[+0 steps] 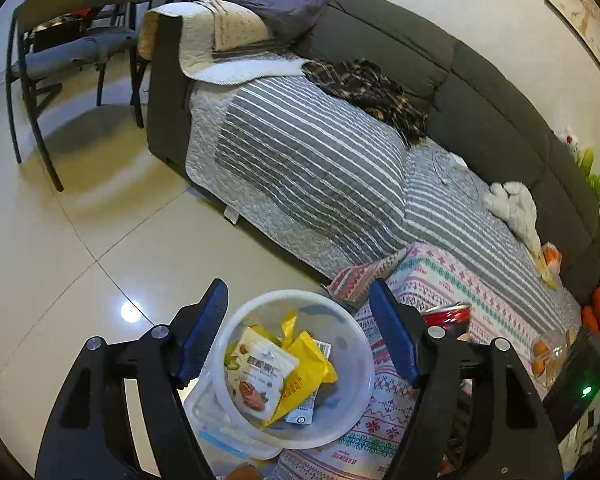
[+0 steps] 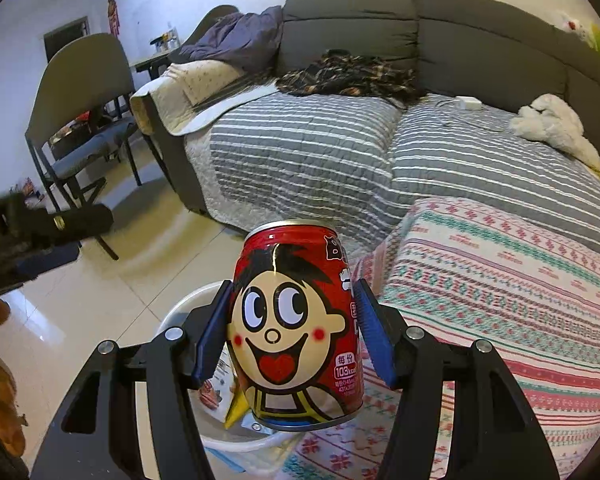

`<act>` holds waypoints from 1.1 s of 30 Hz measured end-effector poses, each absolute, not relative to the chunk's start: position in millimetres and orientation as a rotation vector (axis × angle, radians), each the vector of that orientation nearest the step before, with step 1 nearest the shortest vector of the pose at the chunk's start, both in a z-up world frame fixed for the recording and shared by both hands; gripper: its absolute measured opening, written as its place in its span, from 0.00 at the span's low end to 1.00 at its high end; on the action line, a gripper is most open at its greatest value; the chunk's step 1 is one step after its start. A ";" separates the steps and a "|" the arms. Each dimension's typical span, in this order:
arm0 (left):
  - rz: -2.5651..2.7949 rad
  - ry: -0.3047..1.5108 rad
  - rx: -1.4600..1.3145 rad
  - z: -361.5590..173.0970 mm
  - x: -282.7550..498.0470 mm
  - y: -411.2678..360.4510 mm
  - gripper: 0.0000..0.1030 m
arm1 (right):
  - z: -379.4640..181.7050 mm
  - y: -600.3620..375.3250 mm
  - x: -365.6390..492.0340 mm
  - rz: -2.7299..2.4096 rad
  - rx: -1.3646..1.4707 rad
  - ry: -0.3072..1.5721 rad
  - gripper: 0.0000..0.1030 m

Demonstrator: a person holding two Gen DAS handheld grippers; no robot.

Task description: Collect trash

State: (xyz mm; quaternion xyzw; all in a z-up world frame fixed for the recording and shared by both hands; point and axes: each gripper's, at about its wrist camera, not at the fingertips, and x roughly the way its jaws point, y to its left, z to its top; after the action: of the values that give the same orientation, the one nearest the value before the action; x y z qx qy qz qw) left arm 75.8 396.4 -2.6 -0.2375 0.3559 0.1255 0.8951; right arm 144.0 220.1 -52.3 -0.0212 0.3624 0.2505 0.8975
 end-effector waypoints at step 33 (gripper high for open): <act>0.430 0.481 -0.054 45.6 80.4 177.2 0.93 | 16.2 -10.1 111.3 -0.009 0.002 0.535 0.94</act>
State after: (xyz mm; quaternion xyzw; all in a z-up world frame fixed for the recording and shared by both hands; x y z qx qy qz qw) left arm 80.4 177.2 45.6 -0.0266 0.2364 0.2110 0.9481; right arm 111.3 -10.1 16.2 0.0011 0.2641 -0.0042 0.9645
